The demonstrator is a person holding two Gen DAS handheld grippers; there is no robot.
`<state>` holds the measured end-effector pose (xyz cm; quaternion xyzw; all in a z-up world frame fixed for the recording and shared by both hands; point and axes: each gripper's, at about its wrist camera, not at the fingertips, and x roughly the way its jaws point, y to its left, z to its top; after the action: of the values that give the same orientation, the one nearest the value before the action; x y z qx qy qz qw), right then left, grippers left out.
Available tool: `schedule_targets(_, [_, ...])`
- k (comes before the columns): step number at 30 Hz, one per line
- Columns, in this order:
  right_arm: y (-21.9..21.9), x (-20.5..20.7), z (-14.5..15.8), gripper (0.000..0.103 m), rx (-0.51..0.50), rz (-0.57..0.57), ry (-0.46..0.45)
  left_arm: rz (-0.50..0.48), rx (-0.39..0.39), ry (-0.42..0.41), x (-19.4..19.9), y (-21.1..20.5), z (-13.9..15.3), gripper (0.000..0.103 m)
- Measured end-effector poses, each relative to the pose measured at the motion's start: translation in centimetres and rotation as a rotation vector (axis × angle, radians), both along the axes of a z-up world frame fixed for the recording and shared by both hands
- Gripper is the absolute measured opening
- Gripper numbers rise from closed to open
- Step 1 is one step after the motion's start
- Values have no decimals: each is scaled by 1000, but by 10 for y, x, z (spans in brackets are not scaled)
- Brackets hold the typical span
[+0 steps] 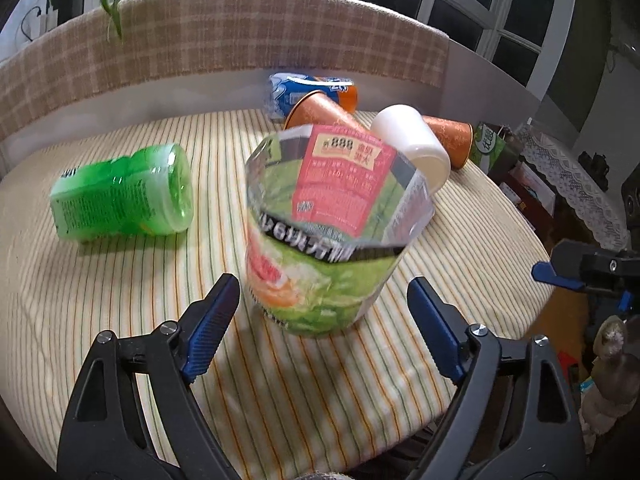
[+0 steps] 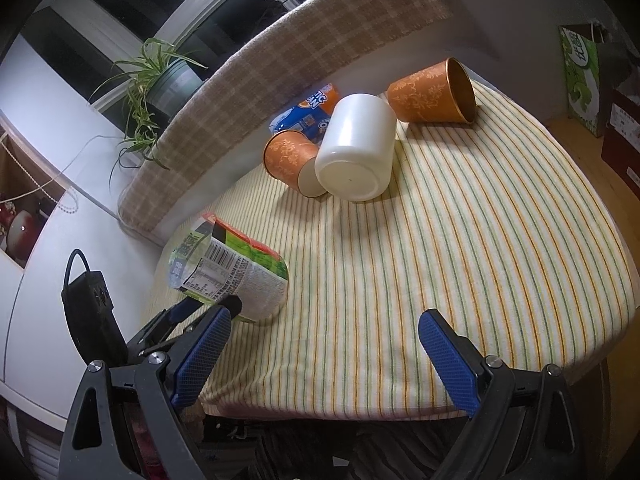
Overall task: Flip cup upright
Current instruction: 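Lower the upright cup onto the table and open the left gripper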
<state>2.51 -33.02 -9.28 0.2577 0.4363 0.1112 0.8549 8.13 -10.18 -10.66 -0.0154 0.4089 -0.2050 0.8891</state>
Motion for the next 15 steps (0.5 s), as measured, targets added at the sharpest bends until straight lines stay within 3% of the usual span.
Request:
schedule_targets(7, [12, -4, 12, 97, -101, 10, -60, 31, 31, -34, -15, 18, 7, 88])
schedule_targets(15, [33, -10, 29, 97, -231, 20, -156, 146, 30, -137, -31, 49, 33, 88])
